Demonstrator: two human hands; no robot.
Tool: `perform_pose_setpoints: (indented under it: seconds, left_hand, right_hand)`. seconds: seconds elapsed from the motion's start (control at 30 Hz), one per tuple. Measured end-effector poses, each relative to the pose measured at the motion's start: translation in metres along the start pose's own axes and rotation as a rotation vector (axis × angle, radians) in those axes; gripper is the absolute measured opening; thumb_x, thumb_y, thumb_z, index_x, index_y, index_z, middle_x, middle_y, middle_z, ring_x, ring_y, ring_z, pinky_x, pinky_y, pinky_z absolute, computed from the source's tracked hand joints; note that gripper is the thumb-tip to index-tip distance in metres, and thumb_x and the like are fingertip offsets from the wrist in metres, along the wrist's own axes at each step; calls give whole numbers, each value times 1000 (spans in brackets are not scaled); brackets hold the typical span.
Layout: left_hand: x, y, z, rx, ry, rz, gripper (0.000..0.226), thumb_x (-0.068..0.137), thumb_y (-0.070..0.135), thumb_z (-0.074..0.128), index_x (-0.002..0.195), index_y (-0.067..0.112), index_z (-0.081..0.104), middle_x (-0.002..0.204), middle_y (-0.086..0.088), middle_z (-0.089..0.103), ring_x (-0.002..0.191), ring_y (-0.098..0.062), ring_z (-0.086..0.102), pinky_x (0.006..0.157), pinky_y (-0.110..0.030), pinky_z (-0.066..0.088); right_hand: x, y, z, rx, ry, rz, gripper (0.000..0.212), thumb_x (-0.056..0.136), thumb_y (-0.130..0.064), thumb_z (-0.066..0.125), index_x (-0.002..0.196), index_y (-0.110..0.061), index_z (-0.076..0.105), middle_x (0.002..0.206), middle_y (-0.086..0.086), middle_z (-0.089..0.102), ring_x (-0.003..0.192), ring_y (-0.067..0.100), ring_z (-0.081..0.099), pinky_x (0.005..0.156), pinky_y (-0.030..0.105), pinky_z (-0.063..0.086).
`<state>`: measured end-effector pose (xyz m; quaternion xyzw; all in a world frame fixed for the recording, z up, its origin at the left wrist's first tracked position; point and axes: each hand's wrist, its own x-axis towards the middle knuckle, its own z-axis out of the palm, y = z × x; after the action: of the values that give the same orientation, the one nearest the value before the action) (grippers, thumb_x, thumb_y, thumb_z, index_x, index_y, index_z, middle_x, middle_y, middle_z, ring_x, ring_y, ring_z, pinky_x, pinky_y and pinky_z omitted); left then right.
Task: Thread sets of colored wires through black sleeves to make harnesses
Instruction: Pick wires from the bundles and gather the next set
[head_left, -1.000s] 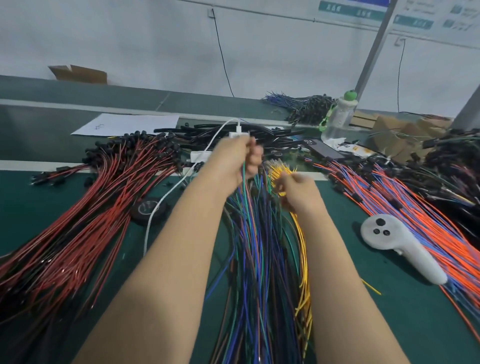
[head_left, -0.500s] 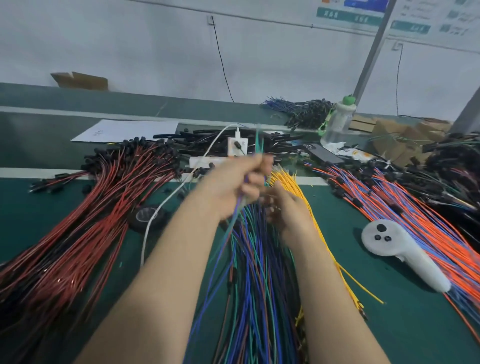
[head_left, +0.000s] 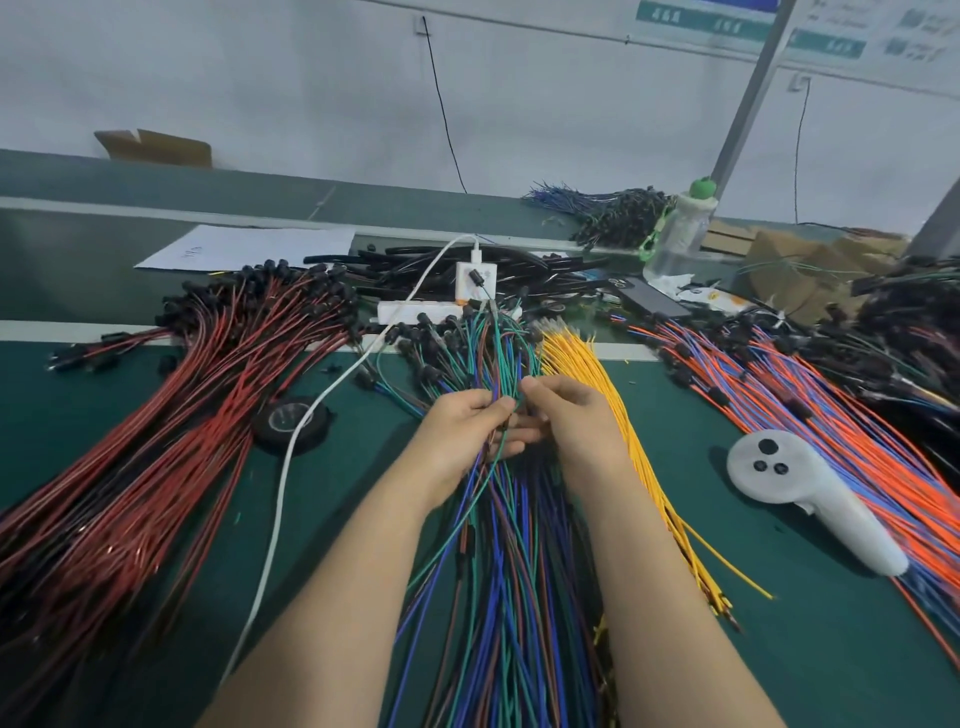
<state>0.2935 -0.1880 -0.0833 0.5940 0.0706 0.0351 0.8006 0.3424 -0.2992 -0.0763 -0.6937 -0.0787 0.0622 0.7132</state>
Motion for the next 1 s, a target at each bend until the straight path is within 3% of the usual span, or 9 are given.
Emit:
perform_pose_setpoints:
  seconds: [0.2, 0.37, 0.47, 0.53, 0.6, 0.7, 0.8, 0.87, 1.0]
  left_hand:
    - [1, -1, 1, 63, 28, 33, 16, 97, 10, 49, 89, 3, 60, 85, -10, 70, 73, -15, 72, 59, -18, 54]
    - [-3, 0, 3, 157, -13, 51, 13, 98, 9, 48, 89, 2, 55, 78, -7, 67, 61, -9, 69, 57, -17, 54]
    - [-5, 2, 3, 229, -74, 57, 13, 98, 9, 47, 98, -1, 55, 78, -10, 68, 60, -10, 69, 56, -17, 52]
    - [-6, 2, 3, 240, -83, 52, 17, 98, 10, 47, 102, -5, 55, 78, -9, 69, 61, -10, 69, 56, -16, 52]
    - [-5, 2, 3, 181, -61, 34, 20, 99, 12, 47, 103, -5, 57, 78, -7, 71, 65, -11, 71, 57, -16, 52]
    - [-4, 2, 2, 81, -18, 4, 18, 99, 12, 45, 97, 1, 59, 79, -5, 73, 72, -13, 72, 58, -15, 53]
    - [-3, 1, 2, 65, -23, 5, 18, 99, 11, 45, 91, 2, 59, 73, -3, 73, 72, -13, 72, 59, -16, 54]
    - [-1, 0, 3, 71, -11, 20, 17, 98, 9, 47, 89, 2, 59, 69, -1, 73, 69, -11, 71, 60, -17, 54]
    - [0, 0, 2, 98, -3, 28, 18, 98, 10, 49, 86, 3, 60, 66, 1, 71, 68, -9, 70, 61, -17, 54]
  right_hand:
    - [-1, 1, 7, 85, 43, 4, 19, 92, -10, 62, 73, -11, 59, 62, 3, 56, 45, 13, 57, 46, 24, 50]
    - [0, -2, 1, -219, 109, -140, 12, 90, -13, 63, 88, -22, 56, 78, 2, 55, 68, 20, 57, 63, 35, 53]
    - [-1, -7, -3, -363, 45, -216, 20, 90, -20, 64, 70, -23, 62, 67, -7, 57, 59, -5, 54, 53, 10, 42]
    - [-2, -8, -5, -336, 11, -183, 28, 90, -18, 64, 63, -20, 61, 61, -7, 55, 48, -10, 49, 44, 6, 35]
    - [-2, -8, -7, -244, 2, -146, 27, 91, -15, 63, 64, -16, 59, 61, -3, 54, 46, -5, 48, 45, 9, 38]
    - [-2, -8, -7, -229, 11, -150, 23, 91, -15, 63, 68, -15, 60, 69, 0, 55, 63, 7, 51, 54, 14, 41]
    - [-4, -8, -3, -201, 27, -169, 22, 92, -13, 61, 70, -11, 57, 69, 1, 52, 54, -2, 52, 46, 7, 40]
    - [-5, -6, 1, -104, 41, -135, 18, 93, -10, 59, 75, -7, 56, 70, 1, 50, 47, 2, 55, 43, 15, 46]
    - [-3, -3, 4, -108, 69, -102, 14, 93, -10, 60, 79, -12, 56, 75, 3, 52, 54, 24, 59, 51, 31, 57]
